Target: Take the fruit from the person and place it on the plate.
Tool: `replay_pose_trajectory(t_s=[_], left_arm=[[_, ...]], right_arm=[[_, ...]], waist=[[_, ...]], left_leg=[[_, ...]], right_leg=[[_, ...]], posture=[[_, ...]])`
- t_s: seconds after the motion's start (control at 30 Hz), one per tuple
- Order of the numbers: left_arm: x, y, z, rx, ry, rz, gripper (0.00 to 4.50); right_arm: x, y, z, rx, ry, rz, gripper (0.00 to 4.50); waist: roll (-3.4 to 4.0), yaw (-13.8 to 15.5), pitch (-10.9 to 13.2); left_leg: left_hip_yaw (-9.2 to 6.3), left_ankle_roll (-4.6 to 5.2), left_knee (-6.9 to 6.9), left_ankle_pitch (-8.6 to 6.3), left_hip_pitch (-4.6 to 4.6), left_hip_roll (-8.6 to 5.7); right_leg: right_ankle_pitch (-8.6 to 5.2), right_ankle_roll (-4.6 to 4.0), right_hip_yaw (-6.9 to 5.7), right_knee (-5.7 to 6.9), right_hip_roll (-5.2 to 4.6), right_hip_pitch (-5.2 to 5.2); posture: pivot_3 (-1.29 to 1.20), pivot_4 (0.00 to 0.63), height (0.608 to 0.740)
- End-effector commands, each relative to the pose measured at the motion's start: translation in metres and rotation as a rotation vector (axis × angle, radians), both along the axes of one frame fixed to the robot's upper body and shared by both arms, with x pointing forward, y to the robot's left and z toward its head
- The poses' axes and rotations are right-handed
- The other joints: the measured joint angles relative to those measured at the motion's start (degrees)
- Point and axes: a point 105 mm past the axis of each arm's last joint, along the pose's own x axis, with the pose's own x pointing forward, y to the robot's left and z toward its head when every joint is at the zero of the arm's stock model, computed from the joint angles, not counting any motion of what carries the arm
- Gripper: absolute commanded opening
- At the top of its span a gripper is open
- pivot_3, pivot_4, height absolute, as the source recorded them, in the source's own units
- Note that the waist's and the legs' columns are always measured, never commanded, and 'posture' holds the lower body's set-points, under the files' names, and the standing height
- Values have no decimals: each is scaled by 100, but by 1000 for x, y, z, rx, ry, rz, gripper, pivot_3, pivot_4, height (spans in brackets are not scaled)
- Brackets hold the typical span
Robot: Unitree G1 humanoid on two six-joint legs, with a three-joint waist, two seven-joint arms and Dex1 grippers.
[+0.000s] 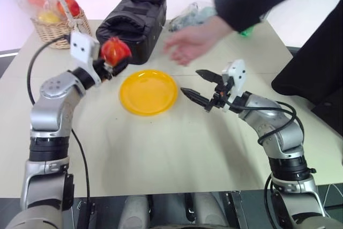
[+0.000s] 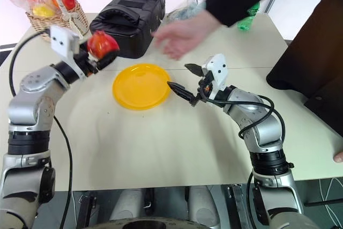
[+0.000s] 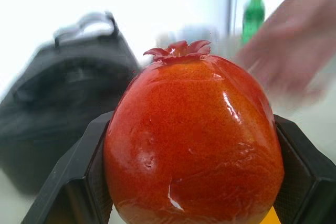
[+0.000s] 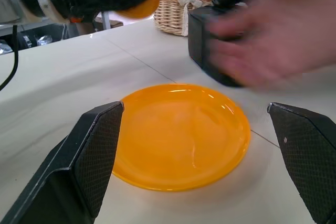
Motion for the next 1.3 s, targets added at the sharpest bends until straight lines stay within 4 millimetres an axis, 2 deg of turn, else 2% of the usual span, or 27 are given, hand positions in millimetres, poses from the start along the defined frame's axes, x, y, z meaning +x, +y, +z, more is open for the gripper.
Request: replay_pose_trajectory(t_s=[0.03,0.17,0.3,0.57,0.6,0.63,0.83,0.9,1.0,1.1,1.2,1.3], left_arm=[[-2,-29,-8,26,8,-92,3086],[9,-45,-26,70,58,-103,3086],[24,-46,-41,177,65,-64,3086],[26,-54,-43,141,84,-121,3086],[26,-55,-42,137,81,-129,4138],[25,-55,-42,136,82,-135,4443],[23,-54,-35,122,73,-151,4443],[22,-50,-28,111,53,-139,4443],[9,-40,4,-30,-5,-173,4443],[-5,-13,25,-96,-35,-116,4443],[-15,11,26,-81,-35,-30,4443],[-32,40,16,-93,-14,84,4443]], right_arm=[[-2,1,10,4,-55,5,4500],[-8,5,3,-27,-38,30,4500],[-13,5,-8,-95,-25,24,4500],[-17,4,-13,-101,-16,-4,4500],[-17,4,-13,-100,-17,-7,4500],[-17,4,-13,-99,-17,-9,4500],[-16,2,-14,-100,-17,-15,4500],[-15,1,-14,-101,-19,-16,4500],[-12,-3,-11,-105,-27,-24,4500],[-3,-14,-5,-95,-51,-70,4500],[17,-30,3,-81,-120,-195,4500],[32,-45,5,-49,-137,-278,4500]], waist=[[-2,37,1],[-2,64,1],[-1,31,0],[-1,15,0],[-1,15,1],[-1,15,0],[-1,14,0],[-1,14,0],[-2,10,1],[-2,-21,1],[0,-36,0],[0,-22,0]], left_leg=[[-1,0,0,0,-2,0],[-3,0,13,0,-11,-3],[-5,0,11,0,-10,-2],[-6,1,10,0,-11,0],[-6,1,10,0,-11,0],[-6,1,10,0,-11,-1],[-6,1,10,0,-11,-1],[-6,1,10,0,-11,-1],[-7,1,10,0,-12,0],[-8,1,10,0,-12,1],[-7,1,6,0,-5,3],[-4,1,5,0,-1,3]], right_leg=[[0,0,-1,0,0,0],[1,1,-2,-2,-2,0],[0,1,-3,-2,2,0],[0,1,-3,-1,4,-3],[0,1,-3,-1,4,-3],[0,1,-2,-1,3,-3],[1,1,-3,-1,3,-3],[1,2,-2,-1,3,-3],[1,2,-3,-1,3,-3],[1,2,-2,-1,3,-4],[1,2,-1,1,5,-3],[1,1,2,2,5,-1]], posture=[[0,150,740],[0,150,740],[0,150,740],[0,150,740],[0,150,740],[0,150,740],[0,150,740],[0,150,740],[0,150,740],[0,150,740],[0,150,740],[0,150,740]])
